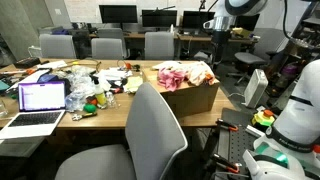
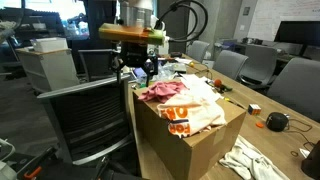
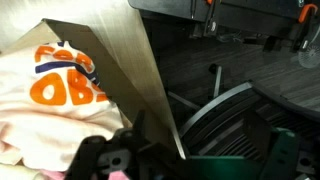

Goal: Put the peach and pink shirts on the backrest of the chair respectively

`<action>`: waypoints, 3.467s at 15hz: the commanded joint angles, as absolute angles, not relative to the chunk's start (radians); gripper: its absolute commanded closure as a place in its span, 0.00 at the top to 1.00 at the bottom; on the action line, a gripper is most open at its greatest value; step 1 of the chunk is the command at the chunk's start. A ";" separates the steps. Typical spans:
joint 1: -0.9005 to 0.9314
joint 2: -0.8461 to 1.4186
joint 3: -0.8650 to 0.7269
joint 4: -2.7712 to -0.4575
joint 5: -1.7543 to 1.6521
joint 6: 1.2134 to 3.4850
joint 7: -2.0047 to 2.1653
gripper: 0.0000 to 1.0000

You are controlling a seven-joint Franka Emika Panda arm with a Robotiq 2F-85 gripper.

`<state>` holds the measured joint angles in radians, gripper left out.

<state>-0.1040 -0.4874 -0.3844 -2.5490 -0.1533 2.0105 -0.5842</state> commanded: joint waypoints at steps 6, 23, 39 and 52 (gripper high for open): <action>-0.127 -0.484 -0.363 -2.541 -0.142 2.011 -0.594 1.00; -0.197 -0.232 -0.381 -2.215 -0.180 2.002 -0.599 1.00; -0.374 0.211 -0.379 -1.986 0.196 1.982 -0.687 1.00; -0.464 0.412 -0.287 -1.917 0.196 1.989 -0.610 1.00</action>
